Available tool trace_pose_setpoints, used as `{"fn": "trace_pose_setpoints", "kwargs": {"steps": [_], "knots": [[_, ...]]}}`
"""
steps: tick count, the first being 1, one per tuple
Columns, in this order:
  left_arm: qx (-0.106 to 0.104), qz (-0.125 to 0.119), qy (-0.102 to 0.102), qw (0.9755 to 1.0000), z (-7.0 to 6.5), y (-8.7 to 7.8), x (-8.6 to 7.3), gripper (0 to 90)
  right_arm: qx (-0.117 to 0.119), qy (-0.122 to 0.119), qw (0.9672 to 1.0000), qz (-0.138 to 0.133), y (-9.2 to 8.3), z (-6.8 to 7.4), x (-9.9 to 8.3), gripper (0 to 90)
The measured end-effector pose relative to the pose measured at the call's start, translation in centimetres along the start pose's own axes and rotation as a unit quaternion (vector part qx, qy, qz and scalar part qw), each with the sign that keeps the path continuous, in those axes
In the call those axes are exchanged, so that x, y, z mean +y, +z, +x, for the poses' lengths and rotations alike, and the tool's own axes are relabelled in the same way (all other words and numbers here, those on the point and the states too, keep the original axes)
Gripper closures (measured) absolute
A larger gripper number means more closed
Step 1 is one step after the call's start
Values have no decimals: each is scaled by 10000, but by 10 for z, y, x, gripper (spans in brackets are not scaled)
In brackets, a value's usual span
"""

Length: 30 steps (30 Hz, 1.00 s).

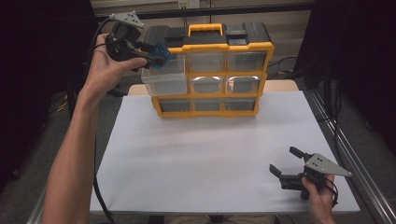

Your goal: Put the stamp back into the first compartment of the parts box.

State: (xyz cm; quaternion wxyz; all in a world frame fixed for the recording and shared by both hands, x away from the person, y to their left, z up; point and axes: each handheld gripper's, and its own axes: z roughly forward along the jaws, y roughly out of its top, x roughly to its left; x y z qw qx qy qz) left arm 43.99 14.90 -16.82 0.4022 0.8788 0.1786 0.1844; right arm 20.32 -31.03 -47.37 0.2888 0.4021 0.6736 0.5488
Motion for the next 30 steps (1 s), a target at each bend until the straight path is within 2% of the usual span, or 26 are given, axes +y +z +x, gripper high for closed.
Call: {"fn": "trace_pose_setpoints", "kwargs": {"steps": [5, 6, 8, 9, 10, 12, 13, 16, 19, 21, 23, 24, 25, 27, 30], "knots": [[-55, 139, -122, 9998, 8, 8, -1, 416, 19, -15, 10000, -28, -1, 0, 0, 1], [-96, 287, -115, 9995, 10, 11, -3, 416, 31, -21, 10000, -23, -1, 0, 0, 1], [-88, 311, -169, 9993, 10, 13, -5, 416, 33, -22, 10000, -17, -1, 0, 0, 1], [-130, 415, -117, 9990, 12, 15, -6, 416, 27, -25, 10000, -18, -1, 0, 0, 1], [-130, 415, -117, 9990, 12, 15, -6, 416, 27, -25, 10000, -18, -1, 0, 0, 1], [-132, 389, -241, 9989, 10, 17, -8, 416, 17, -10, 10000, -17, -1, 0, 0, 1], [-165, 494, -134, 9986, 12, 17, -8, 416, 27, -28, 10000, -37, -1, 0, 0, 1], [-127, 477, -193, 9986, 10, 21, -10, 416, 27, -25, 10000, -30, -1, 0, 0, 1], [-169, 653, -114, 9977, 9, 24, -10, 416, 23, -22, 10000, -28, -1, 0, 0, 1], [-146, 559, -275, 9979, 8, 26, -11, 416, 20, -18, 10000, -24, -1, 1, 0, 1], [-118, 627, -181, 9978, 11, 26, -11, 416, 39, -29, 10000, -15, -1, 0, 0, 1], [-71, 622, -250, 9977, 11, 27, -12, 416, 39, -29, 10000, -15, -1, 0, 0, 1], [-142, 612, -305, 9976, 11, 29, -13, 416, 28, -32, 10000, -22, -1, 0, 0, 1], [-157, 574, -352, 9976, 11, 31, -14, 416, 37, -23, 10000, -10, -1, 0, 0, 1], [-124, 617, -334, 9975, 11, 32, -15, 415, 36, -39, 10000, -16, -1, 0, 0, 1]]}}
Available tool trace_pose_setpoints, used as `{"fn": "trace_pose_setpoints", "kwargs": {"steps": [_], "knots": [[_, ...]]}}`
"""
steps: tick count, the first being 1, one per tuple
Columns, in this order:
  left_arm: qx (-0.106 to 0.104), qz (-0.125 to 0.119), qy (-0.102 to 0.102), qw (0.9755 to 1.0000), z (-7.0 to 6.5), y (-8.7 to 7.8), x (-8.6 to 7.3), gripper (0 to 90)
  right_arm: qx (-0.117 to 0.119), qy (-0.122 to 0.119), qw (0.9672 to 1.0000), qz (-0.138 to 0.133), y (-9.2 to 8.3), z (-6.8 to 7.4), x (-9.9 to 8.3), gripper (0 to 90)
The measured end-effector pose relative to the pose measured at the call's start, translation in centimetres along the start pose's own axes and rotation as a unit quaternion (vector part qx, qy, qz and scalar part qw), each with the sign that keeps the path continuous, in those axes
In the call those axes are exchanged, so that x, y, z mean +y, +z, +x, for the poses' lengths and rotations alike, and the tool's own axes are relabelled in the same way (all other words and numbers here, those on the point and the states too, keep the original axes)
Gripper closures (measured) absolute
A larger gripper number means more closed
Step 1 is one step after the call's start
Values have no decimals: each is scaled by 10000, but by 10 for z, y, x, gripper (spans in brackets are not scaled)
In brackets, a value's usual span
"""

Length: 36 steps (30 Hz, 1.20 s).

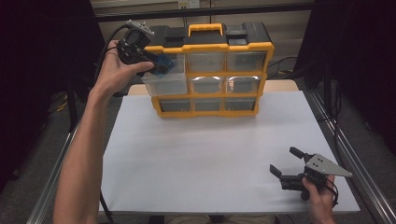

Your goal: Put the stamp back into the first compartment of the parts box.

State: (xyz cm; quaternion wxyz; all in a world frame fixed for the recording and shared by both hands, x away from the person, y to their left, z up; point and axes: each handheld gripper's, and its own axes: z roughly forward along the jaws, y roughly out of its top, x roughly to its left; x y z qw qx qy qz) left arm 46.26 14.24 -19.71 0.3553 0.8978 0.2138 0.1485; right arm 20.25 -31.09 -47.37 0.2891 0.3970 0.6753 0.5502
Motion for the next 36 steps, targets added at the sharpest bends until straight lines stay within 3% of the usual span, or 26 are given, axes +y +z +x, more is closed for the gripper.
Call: {"fn": "trace_pose_setpoints", "kwargs": {"steps": [6, 8, 9, 11, 12, 13, 15, 16, 17, 18, 19, 20, 22, 27, 34, 36], "knots": [[31, -73, -26, 10000, 3, 0, -2, 415, -17, 12, 10000, -4, 0, 0, 0, 1], [5, -180, -169, 9997, 2, 0, -2, 412, -3, 8, 10000, -2, 0, 0, 0, 1], [32, -185, -121, 9998, 3, 0, -3, 412, -3, 8, 10000, -2, 0, 0, 0, 1], [-117, -182, -101, 9997, 6, -1, -4, 398, -5, 15, 10000, 1, -1, 0, 0, 1], [-74, -227, -154, 9996, 6, -1, -5, 398, -5, 15, 10000, 1, -1, 0, 0, 1], [-62, -373, -258, 9990, 6, 0, -6, 334, 2, 11, 10000, 3, -1, 0, 0, 1], [-93, -350, -204, 9991, 8, -2, -7, 327, -13, 13, 10000, -17, 0, 1, 0, 1], [-6, -503, -372, 9980, 6, 0, -7, 301, -2, 3, 10000, -12, 0, 0, 0, 1], [63, -427, -244, 9988, 7, -2, -7, 276, -2, 4, 10000, -16, 0, 0, 0, 1], [49, -513, -323, 9981, 7, -2, -6, 247, -2, 10, 10000, -2, -1, 0, 0, 1], [31, -496, -246, 9985, 8, -4, -7, 221, -10, -2, 10000, -14, -1, 0, 0, 1], [83, -650, -346, 9972, 6, -3, -7, 178, -18, 0, 10000, -24, -1, 0, 0, 1], [215, -673, -276, 9971, 6, -4, -8, 129, -17, -1, 10000, -20, -1, 0, 0, 1], [372, -1023, -344, 9935, 5, -6, -14, 80, 2, -10, 10000, -16, -1, 0, 0, 1], [325, -1315, -405, 9900, 0, -7, -24, 54, 7, 10, 10000, -23, 0, 0, 0, 1], [401, -1410, -409, 9884, 0, -8, -27, 54, 4, 32, 10000, -9, -1, -1, -1, 1]]}}
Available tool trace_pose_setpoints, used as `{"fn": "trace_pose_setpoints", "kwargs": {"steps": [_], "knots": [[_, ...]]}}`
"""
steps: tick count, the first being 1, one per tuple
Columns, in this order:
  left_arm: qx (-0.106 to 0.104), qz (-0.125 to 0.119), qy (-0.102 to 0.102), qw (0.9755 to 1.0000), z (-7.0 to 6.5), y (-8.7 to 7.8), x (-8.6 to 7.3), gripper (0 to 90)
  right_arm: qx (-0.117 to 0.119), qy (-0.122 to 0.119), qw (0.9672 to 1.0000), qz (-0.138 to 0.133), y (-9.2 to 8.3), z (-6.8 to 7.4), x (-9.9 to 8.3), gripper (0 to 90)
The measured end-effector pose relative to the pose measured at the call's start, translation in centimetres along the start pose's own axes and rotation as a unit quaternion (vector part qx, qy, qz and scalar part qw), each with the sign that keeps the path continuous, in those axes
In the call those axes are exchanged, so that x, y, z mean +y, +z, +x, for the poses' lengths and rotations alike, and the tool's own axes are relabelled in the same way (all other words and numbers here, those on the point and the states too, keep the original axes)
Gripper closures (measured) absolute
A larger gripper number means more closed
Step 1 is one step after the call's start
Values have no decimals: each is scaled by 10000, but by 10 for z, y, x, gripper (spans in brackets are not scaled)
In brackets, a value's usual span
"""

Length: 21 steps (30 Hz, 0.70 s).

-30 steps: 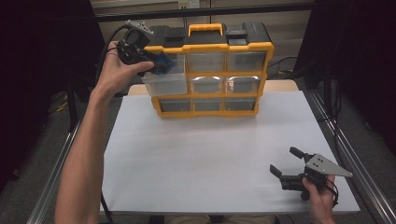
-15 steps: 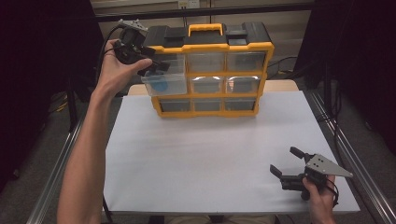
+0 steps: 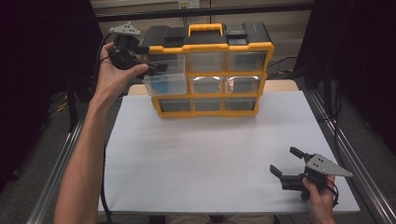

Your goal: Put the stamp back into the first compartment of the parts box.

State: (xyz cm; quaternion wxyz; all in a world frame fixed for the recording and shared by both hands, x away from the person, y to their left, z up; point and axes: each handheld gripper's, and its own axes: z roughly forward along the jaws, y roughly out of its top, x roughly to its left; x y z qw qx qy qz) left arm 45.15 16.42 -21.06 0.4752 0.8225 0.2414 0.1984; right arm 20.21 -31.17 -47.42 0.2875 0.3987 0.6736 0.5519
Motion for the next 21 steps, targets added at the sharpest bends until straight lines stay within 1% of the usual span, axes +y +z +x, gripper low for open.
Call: {"fn": "trace_pose_setpoints", "kwargs": {"steps": [3, 4, 5, 7, 8, 9, 10, 11, 13, 14, 15, 16, 17, 19, 21], "knots": [[70, -220, -88, 9997, -1, -2, -4, 47, -18, 1, 10000, -11, 0, -1, -1, 1], [92, -249, -67, 9996, -1, -3, -5, 47, -18, 1, 10000, -11, 0, -1, -1, 1], [125, -342, -97, 9993, -2, -3, -7, 44, -11, 29, 10000, -6, 0, -1, -1, 1], [199, -441, -24, 9988, -3, -5, -9, 42, -13, 44, 10000, 8, 0, -1, -1, 1], [312, -578, -96, 9978, -6, -6, -11, 38, -23, 20, 10000, -1, 0, -2, -1, 1], [312, -578, -96, 9978, -6, -6, -11, 37, -23, 20, 10000, -1, 0, -2, -1, 1], [355, -632, -69, 9973, -7, -7, -13, 37, -25, 12, 10000, -3, 1, -2, -1, 1], [392, -699, -95, 9967, -8, -7, -14, 36, -11, 17, 10000, 0, 1, -2, -1, 1], [383, -756, -94, 9964, -10, -8, -18, 31, -16, 18, 10000, -13, 1, -1, -1, 1], [420, -747, -91, 9963, -11, -9, -19, 27, -29, 10, 10000, -12, 2, -2, -1, 1], [407, -807, -62, 9959, -14, -12, -23, 24, -35, 12, 10000, 7, 2, -1, -1, 1], [407, -807, -62, 9959, -14, -12, -23, 24, -35, 12, 10000, 7, 2, -1, -1, 1], [405, -840, -17, 9956, -16, -13, -25, 24, -35, 9, 10000, -1, 2, -2, -1, 1], [472, -894, 28, 9949, -19, -16, -29, 24, -45, 14, 10000, -9, 2, -1, 0, 1], [473, -1002, 17, 9938, -21, -19, -33, 21, -16, -1, 10000, -7, 2, -1, 0, 1]]}}
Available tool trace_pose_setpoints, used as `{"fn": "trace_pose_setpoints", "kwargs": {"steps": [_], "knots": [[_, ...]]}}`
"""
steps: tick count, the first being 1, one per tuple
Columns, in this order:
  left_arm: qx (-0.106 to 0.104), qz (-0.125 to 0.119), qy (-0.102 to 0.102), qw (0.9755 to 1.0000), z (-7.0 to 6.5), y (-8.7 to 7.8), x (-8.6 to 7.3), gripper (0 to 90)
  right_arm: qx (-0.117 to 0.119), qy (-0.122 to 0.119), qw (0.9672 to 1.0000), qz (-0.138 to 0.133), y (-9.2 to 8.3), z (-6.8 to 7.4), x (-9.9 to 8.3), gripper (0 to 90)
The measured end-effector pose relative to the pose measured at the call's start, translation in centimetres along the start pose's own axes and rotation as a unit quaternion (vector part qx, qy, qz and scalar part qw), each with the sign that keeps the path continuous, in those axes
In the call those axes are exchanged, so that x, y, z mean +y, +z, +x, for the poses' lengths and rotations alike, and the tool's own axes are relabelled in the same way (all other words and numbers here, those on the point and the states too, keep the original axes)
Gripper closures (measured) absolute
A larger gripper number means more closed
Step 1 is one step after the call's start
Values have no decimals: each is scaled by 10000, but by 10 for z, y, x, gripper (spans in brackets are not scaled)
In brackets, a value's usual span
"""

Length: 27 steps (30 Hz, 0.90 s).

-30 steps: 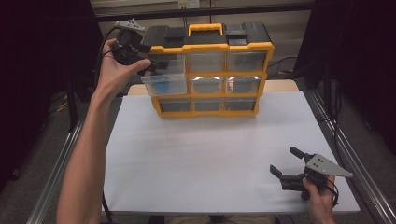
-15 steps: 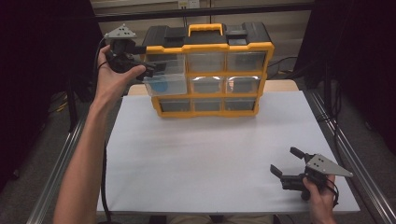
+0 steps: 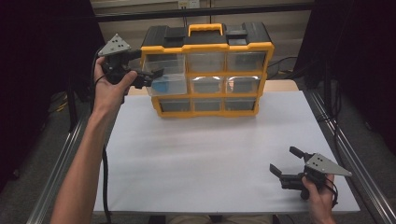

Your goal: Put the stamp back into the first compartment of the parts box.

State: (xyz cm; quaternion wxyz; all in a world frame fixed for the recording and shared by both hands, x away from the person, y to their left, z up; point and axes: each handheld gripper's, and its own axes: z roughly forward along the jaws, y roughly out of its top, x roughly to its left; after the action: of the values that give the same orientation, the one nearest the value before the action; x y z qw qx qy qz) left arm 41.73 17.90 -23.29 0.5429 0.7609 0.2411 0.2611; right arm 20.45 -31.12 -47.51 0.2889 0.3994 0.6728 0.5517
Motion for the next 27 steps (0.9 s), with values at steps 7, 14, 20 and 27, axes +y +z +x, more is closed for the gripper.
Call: {"fn": "trace_pose_setpoints", "kwargs": {"steps": [7, 14, 20, 27], "knots": [[108, -108, 69, 9999, -9, -11, -12, 20, -42, -2, 10000, 14, 0, 1, 1, 2], [313, -247, -60, 9992, -16, -18, -32, 19, -54, -49, 10000, 21, 2, 2, 1, 1], [365, -328, -84, 9988, -24, -20, -45, 20, -30, -51, 10000, 18, 1, 2, 1, 1], [370, -465, -179, 9981, -31, -21, -59, 20, -23, -36, 10000, 5, 0, 3, 2, 1]]}}
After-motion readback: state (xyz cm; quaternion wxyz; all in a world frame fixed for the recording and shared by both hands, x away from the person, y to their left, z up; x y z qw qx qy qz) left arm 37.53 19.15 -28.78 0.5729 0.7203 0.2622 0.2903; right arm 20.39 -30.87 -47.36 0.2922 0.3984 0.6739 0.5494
